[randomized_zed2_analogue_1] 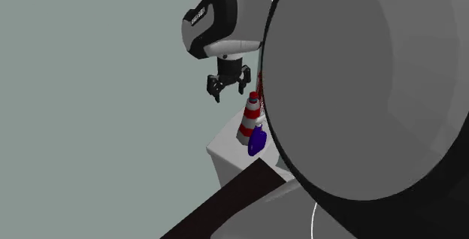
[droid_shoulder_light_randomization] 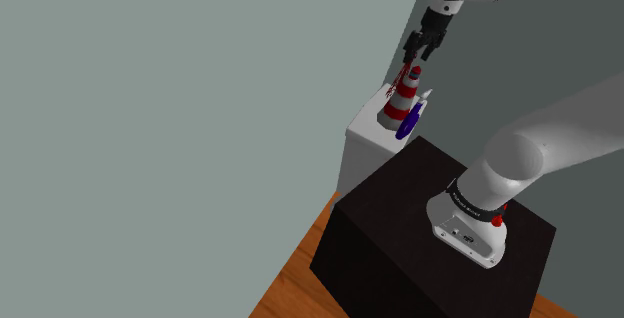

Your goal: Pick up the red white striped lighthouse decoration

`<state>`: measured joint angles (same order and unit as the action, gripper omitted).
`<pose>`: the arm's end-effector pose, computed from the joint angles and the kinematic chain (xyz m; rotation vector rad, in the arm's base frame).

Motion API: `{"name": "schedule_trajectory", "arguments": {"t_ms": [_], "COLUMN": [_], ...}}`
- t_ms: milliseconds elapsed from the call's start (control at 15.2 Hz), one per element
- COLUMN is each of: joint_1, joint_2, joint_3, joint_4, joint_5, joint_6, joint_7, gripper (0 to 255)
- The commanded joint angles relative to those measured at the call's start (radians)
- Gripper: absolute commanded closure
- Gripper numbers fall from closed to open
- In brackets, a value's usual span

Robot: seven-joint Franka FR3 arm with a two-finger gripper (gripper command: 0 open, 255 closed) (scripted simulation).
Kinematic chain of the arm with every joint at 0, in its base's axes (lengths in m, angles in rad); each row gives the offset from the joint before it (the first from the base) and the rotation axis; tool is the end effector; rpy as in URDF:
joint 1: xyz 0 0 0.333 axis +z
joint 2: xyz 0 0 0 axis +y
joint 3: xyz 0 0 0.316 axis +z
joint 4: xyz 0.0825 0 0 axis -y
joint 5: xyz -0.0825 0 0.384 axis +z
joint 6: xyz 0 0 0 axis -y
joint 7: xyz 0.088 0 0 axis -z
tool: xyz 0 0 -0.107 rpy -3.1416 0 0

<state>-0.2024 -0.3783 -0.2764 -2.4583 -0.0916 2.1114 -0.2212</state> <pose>0.3773 -0.2029 0.4314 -3.1129 0.3021 -0.0419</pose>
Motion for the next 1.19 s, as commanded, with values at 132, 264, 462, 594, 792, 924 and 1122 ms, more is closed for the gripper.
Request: {"name": "schedule_trajectory", "arguments": {"t_ms": [132, 264, 462, 594, 792, 924, 1122], "joint_1": [-0.022, -0.030, -0.042, -0.053, -0.077, -0.085, -0.088], "joint_2": [0.118, 0.178, 0.272, 0.337, 0.437, 0.461, 0.491], "joint_3": [-0.067, -0.100, -0.145, -0.171, -0.197, -0.196, -0.191], "joint_4": [0.039, 0.064, 0.109, 0.143, 0.202, 0.207, 0.196], "joint_5": [0.042, 0.077, 0.148, 0.208, 0.316, 0.341, 0.373], "joint_6": [0.114, 0.163, 0.227, 0.263, 0.306, 0.322, 0.357], "joint_7": [-0.034, -0.058, -0.105, -0.144, -0.211, -0.229, -0.254], "gripper": [0, 0, 0, 0, 0, 0, 0]}}
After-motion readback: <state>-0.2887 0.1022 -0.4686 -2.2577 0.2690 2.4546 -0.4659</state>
